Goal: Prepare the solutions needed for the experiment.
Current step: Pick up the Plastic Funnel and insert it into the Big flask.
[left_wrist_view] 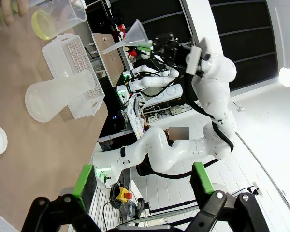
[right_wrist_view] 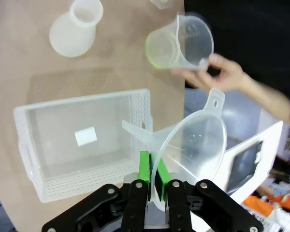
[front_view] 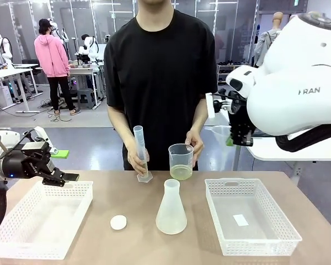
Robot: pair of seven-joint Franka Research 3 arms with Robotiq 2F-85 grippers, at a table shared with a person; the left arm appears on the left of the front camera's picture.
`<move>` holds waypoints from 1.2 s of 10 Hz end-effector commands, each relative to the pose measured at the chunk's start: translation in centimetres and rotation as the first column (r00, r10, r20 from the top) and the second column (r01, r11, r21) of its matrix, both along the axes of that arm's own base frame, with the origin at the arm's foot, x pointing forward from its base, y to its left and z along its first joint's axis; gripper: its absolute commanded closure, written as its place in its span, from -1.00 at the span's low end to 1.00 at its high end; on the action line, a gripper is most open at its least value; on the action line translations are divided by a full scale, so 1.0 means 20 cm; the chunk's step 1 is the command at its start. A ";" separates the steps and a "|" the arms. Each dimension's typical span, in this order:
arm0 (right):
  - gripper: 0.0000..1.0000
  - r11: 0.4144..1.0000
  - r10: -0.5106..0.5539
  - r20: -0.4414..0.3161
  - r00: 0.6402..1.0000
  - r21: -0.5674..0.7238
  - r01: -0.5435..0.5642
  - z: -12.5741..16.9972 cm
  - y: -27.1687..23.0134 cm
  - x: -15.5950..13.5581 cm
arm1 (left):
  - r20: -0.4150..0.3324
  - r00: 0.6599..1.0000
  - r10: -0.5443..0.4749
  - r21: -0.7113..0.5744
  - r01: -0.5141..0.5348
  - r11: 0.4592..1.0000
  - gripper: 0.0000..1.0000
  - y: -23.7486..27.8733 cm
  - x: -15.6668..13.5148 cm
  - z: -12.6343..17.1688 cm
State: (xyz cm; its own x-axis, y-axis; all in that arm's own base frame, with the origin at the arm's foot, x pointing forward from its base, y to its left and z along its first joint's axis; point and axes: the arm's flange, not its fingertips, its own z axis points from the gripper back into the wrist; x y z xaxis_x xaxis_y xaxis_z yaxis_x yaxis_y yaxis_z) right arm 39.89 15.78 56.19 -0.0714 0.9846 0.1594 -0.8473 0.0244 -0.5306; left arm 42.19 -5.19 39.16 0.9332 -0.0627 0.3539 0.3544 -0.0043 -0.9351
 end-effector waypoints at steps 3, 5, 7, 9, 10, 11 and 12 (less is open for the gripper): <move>0.89 0.965 0.248 0.069 0.966 0.063 -0.253 0.00 0.18 -0.21 | 0.002 1.000 0.000 -0.004 0.000 1.000 -1.00 0.00 0.00 0.01; 0.89 0.936 0.340 0.088 0.936 0.066 -0.346 -0.03 0.29 -0.27 | 0.002 1.000 0.000 -0.004 0.000 1.000 -1.00 0.00 0.00 0.01; 0.89 0.915 0.385 0.132 0.914 0.078 -0.396 -0.05 0.37 -0.31 | 0.002 1.000 0.000 -0.004 0.000 1.000 -1.00 0.00 0.00 0.01; 0.89 0.912 0.394 0.146 0.908 0.061 -0.405 -0.08 0.45 -0.31 | 0.002 1.000 0.000 -0.004 0.000 1.000 -1.00 0.00 0.00 0.01; 0.89 0.914 0.392 0.144 0.909 0.052 -0.403 -0.10 0.47 -0.30 | 0.002 1.000 0.000 -0.004 0.000 1.000 -1.00 0.00 0.00 0.01; 0.89 0.917 0.386 0.145 0.911 0.044 -0.396 -0.10 0.49 -0.30 | 0.002 1.000 0.000 -0.004 0.000 1.000 -1.00 0.00 0.00 0.01; 0.89 0.921 0.380 0.146 0.913 0.026 -0.388 -0.11 0.51 -0.29 | 0.002 1.000 0.000 -0.004 0.000 1.000 -1.00 0.00 0.00 0.01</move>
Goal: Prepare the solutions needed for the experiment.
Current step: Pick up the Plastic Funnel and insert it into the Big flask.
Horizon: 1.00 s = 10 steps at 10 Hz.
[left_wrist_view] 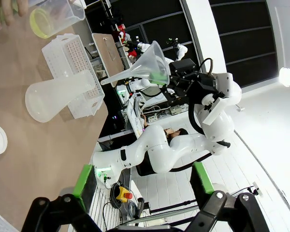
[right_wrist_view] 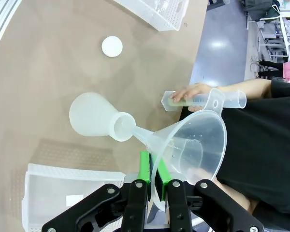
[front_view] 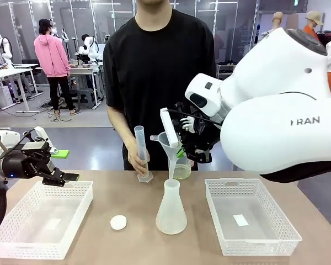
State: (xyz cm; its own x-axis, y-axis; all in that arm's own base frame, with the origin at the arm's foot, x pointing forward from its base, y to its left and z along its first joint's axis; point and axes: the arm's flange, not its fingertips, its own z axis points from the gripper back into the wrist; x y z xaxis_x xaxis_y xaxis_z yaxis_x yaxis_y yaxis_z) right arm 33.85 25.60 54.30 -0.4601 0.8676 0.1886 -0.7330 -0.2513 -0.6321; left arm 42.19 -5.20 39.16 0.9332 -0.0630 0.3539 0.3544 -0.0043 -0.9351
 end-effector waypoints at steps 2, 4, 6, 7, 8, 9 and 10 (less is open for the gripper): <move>0.89 1.000 -0.015 0.034 0.999 -0.009 0.016 -0.04 0.02 0.05 | 0.002 1.000 0.000 -0.004 0.000 1.000 -1.00 0.00 0.00 0.01; 0.89 0.999 -0.035 0.024 0.999 -0.019 0.035 -0.06 0.02 0.08 | 0.002 1.000 0.000 -0.004 0.000 1.000 -1.00 0.00 0.00 0.01; 0.89 0.998 -0.046 0.014 0.999 -0.031 0.046 -0.08 0.02 0.11 | 0.002 1.000 0.000 -0.004 0.000 1.000 -1.00 0.00 0.00 0.01; 0.89 0.998 -0.046 0.001 0.999 -0.034 0.046 -0.10 0.02 0.11 | 0.002 1.000 0.000 -0.004 0.000 1.000 -1.00 0.00 0.00 0.01; 0.89 0.998 -0.045 -0.009 0.999 -0.035 0.045 -0.12 0.03 0.12 | 0.002 1.000 0.000 -0.004 0.000 1.000 -1.00 0.00 0.00 0.01; 0.89 0.998 -0.047 -0.010 0.999 -0.033 0.047 -0.14 0.03 0.12 | 0.002 1.000 0.000 -0.004 0.000 1.000 -1.00 0.00 0.00 0.01; 0.89 0.998 -0.047 -0.009 0.999 -0.035 0.046 -0.16 0.03 0.13 | 0.002 1.000 0.000 -0.004 0.000 1.000 -1.00 0.00 0.00 0.01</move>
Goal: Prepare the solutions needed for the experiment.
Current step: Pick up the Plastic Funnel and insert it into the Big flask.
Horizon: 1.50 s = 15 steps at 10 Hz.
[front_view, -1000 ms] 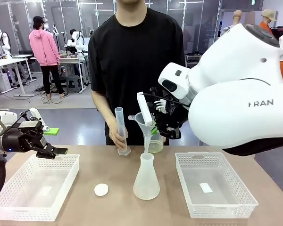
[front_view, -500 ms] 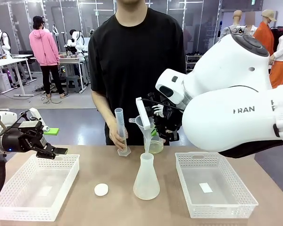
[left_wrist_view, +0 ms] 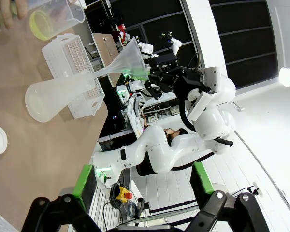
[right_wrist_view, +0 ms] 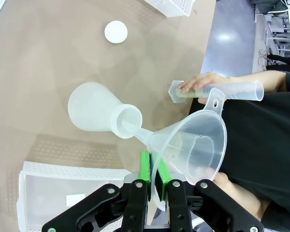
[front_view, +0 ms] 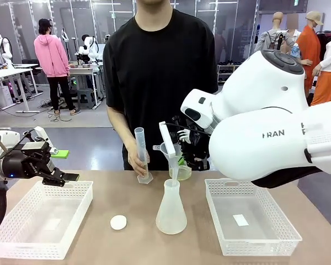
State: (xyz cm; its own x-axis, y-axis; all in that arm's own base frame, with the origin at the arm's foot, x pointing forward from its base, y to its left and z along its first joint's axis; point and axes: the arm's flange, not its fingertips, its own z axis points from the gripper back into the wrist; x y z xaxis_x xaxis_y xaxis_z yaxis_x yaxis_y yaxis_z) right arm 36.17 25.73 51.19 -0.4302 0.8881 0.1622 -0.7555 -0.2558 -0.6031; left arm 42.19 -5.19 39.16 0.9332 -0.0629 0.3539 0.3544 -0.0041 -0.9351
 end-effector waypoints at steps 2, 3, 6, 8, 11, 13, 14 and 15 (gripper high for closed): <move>0.89 1.000 -0.013 0.017 1.000 0.010 0.013 -0.04 0.03 0.02 | 0.002 1.000 0.000 -0.004 0.000 1.000 -1.00 0.00 0.00 0.01; 0.89 1.000 -0.013 0.011 1.000 0.008 0.013 -0.07 0.04 0.02 | 0.002 1.000 0.000 -0.004 0.000 1.000 -1.00 0.00 0.00 0.01; 0.89 1.000 -0.013 0.012 1.000 0.002 0.013 -0.15 0.06 0.05 | 0.002 1.000 0.000 -0.004 0.000 1.000 -1.00 0.00 0.00 0.01; 0.89 1.000 -0.015 0.017 1.000 0.003 0.015 -0.20 0.06 0.07 | 0.002 1.000 0.000 -0.004 0.000 1.000 -1.00 0.00 0.00 0.01; 0.89 1.000 -0.018 0.006 1.000 -0.005 0.018 -0.25 0.05 0.07 | 0.002 1.000 0.000 -0.004 0.000 1.000 -1.00 0.00 0.00 0.01; 0.89 1.000 -0.016 -0.009 1.000 -0.009 0.016 -0.27 0.05 0.08 | 0.002 1.000 0.000 -0.004 0.000 1.000 -1.00 0.00 0.00 0.01; 0.89 1.000 -0.017 -0.011 1.000 -0.009 0.017 -0.28 0.05 0.07 | 0.002 1.000 0.000 -0.004 0.000 1.000 -1.00 0.00 0.00 0.01; 0.89 1.000 -0.019 -0.014 1.000 -0.008 0.019 -0.28 0.04 0.07 | 0.002 1.000 0.000 -0.004 0.000 1.000 -1.00 0.00 0.00 0.01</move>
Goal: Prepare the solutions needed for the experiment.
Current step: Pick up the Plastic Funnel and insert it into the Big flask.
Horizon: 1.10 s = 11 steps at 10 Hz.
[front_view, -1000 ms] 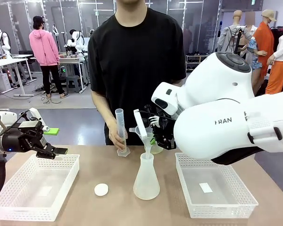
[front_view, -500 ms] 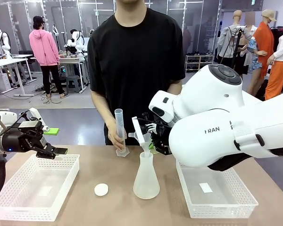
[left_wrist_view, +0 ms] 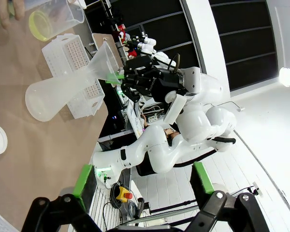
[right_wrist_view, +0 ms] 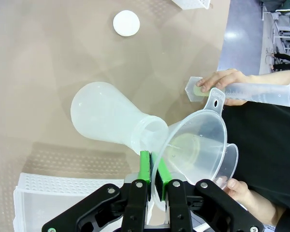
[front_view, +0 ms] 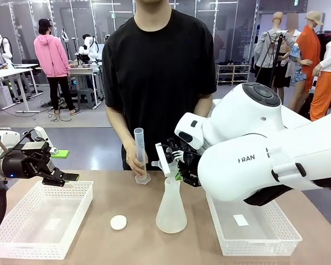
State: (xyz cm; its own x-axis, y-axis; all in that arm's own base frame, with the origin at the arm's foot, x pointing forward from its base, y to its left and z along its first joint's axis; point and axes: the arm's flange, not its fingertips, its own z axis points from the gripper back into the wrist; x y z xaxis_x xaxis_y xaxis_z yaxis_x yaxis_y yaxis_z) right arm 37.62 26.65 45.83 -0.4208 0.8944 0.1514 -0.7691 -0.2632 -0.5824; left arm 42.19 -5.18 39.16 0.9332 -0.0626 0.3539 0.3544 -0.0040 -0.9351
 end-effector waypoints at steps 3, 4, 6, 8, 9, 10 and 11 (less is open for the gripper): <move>0.81 0.999 0.005 -0.010 1.000 0.033 -0.005 -0.01 -0.01 -0.02 | 0.002 1.000 0.000 -0.004 0.000 1.000 -1.00 0.00 0.00 0.01; 0.70 1.000 0.011 -0.016 1.000 0.030 -0.010 -0.01 -0.01 -0.03 | 0.002 1.000 0.000 -0.004 0.000 1.000 -1.00 0.00 0.00 0.01; 0.30 0.999 0.021 -0.022 1.000 0.029 -0.020 -0.01 -0.01 -0.06 | 0.002 1.000 0.000 -0.004 0.000 1.000 -1.00 0.00 0.00 0.01; 0.13 1.000 0.021 -0.016 1.000 0.021 -0.021 0.00 -0.02 -0.10 | 0.002 1.000 0.000 -0.004 0.000 1.000 -1.00 0.00 0.00 0.01; 0.13 1.000 0.012 -0.020 1.000 0.016 -0.012 0.01 -0.02 -0.11 | 0.002 1.000 0.000 -0.004 0.000 1.000 -1.00 0.00 0.00 0.01; 0.13 1.000 0.010 -0.021 1.000 0.012 -0.010 0.02 -0.03 -0.12 | 0.002 1.000 0.000 -0.004 0.000 1.000 -1.00 0.00 0.00 0.01; 0.13 1.000 0.008 -0.011 1.000 0.013 -0.008 0.00 0.00 -0.07 | 0.002 1.000 0.000 -0.004 0.000 1.000 -1.00 0.00 0.00 0.01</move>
State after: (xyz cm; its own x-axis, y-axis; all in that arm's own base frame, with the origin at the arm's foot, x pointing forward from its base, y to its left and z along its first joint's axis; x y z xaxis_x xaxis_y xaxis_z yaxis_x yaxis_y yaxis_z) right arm 35.86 26.40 46.01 -0.4280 0.8884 0.1663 -0.7720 -0.2637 -0.5783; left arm 42.19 -5.18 39.16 0.9332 -0.0626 0.3539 0.3544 -0.0040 -0.9351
